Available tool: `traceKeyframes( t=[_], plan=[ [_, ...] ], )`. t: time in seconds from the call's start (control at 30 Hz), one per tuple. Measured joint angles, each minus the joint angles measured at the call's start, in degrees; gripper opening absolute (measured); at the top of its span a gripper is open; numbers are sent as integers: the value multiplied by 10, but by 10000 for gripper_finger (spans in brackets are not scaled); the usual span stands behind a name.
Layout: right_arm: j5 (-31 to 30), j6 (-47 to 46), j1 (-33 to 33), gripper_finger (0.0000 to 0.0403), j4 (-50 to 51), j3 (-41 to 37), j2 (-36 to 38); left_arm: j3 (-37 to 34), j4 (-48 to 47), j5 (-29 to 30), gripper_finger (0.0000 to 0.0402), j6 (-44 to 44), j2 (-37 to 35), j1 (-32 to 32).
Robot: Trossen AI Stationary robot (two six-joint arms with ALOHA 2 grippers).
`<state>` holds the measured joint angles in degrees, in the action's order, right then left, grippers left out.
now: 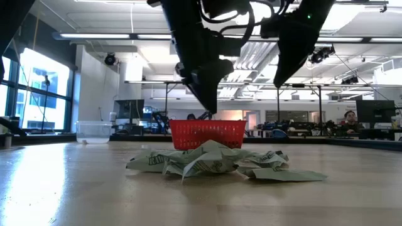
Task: Pick and place items into bin
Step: Put the green stevia packet into the red bin
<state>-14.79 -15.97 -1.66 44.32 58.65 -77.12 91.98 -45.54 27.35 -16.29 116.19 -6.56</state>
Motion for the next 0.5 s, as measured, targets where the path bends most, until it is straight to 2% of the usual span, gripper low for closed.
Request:
traceKeyframes(
  t=[0.1, 0.17, 0.27, 0.33, 0.43, 0.5],
  plan=[
    [3, -13, 17, 346, 0, 0, 0, -20, 26, -53, 161, -1, -8, 0],
    [20, -19, 34, 344, 8, 0, 6, -65, 50, -76, 153, -6, -33, 2],
    [35, -18, 74, 338, 18, 0, 20, -152, 144, -117, 140, -8, -98, 11],
    [19, -12, 104, 334, 37, 0, 31, -212, 223, -148, 132, 10, -144, 13],
    [2, 3, 149, 331, 51, 0, 40, -294, 313, -164, 121, 44, -202, 13],
    [24, 24, 180, 330, 50, -1, 37, -333, 345, -176, 115, 56, -232, 13]
  ],
)
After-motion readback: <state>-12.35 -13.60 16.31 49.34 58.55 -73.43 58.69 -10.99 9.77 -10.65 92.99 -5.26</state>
